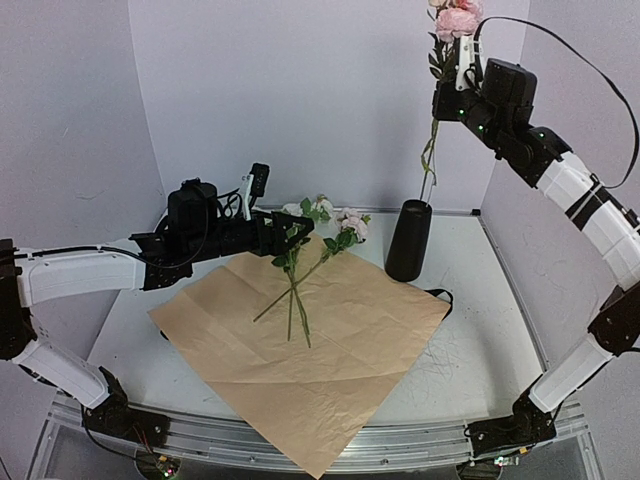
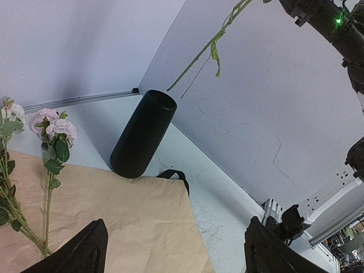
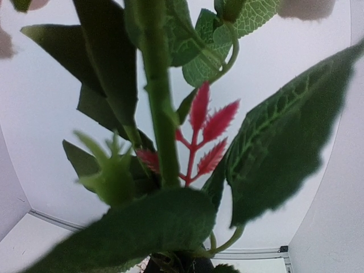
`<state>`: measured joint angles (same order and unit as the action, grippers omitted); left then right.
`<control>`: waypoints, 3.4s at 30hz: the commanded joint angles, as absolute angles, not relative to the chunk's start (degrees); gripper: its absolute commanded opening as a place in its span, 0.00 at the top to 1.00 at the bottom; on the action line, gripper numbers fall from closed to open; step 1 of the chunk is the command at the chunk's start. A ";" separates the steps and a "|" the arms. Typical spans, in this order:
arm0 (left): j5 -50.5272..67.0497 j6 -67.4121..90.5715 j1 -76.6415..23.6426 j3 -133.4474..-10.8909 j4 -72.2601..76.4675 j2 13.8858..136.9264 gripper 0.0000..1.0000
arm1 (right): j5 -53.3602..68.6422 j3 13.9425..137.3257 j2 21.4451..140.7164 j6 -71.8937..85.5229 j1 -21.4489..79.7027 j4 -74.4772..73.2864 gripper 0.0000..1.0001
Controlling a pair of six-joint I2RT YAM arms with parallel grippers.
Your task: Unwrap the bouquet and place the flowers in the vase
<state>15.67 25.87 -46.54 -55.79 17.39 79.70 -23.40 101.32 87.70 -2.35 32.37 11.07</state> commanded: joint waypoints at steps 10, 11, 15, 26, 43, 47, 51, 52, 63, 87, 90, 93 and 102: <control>15.29 26.52 -46.41 -56.20 18.02 80.20 0.16 | -21.77 101.96 90.28 -0.45 30.16 14.06 1.00; 15.22 26.54 -46.41 -56.22 18.02 80.23 0.16 | -21.52 102.02 90.50 -0.44 30.05 14.04 1.00; 15.03 26.45 -46.41 -56.23 18.04 80.49 0.16 | -20.80 102.04 91.53 -0.44 29.45 14.15 1.00; 14.78 25.91 -46.41 -57.45 17.96 82.66 0.16 | -18.88 100.39 93.49 3.64 27.98 14.68 1.00; 14.50 25.22 -46.41 -58.38 17.49 84.03 0.16 | -23.13 86.37 93.40 11.96 26.28 19.51 1.00; 14.69 25.30 -46.41 -58.53 17.40 84.11 0.16 | -23.61 86.12 93.46 12.08 25.38 19.66 1.00; 14.80 25.38 -46.41 -58.62 17.35 84.12 0.16 | -24.17 86.94 93.37 12.74 24.49 19.69 1.00; 14.83 25.39 -46.41 -58.66 17.33 84.11 0.16 | -24.31 87.39 93.40 12.79 24.31 19.69 1.00; 15.04 25.67 -46.45 -58.90 17.32 84.46 0.16 | -26.02 92.62 95.14 14.54 23.01 19.54 1.00; 14.59 25.43 -46.41 -58.06 17.23 83.90 0.16 | -20.04 96.47 96.70 18.81 22.89 19.60 1.00; 14.76 25.49 -46.41 -58.22 17.23 84.18 0.16 | -19.73 97.09 97.09 18.69 22.86 19.60 0.99; 14.94 25.49 -46.41 -58.40 17.24 84.42 0.16 | -19.62 97.11 97.29 18.29 22.90 19.60 0.99; 14.40 25.30 -46.41 -57.80 17.23 83.65 0.16 | -21.39 92.15 95.95 17.40 22.86 19.67 1.00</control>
<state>14.81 25.71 -46.54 -56.25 16.47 84.20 -20.14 93.98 97.19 18.04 23.11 16.40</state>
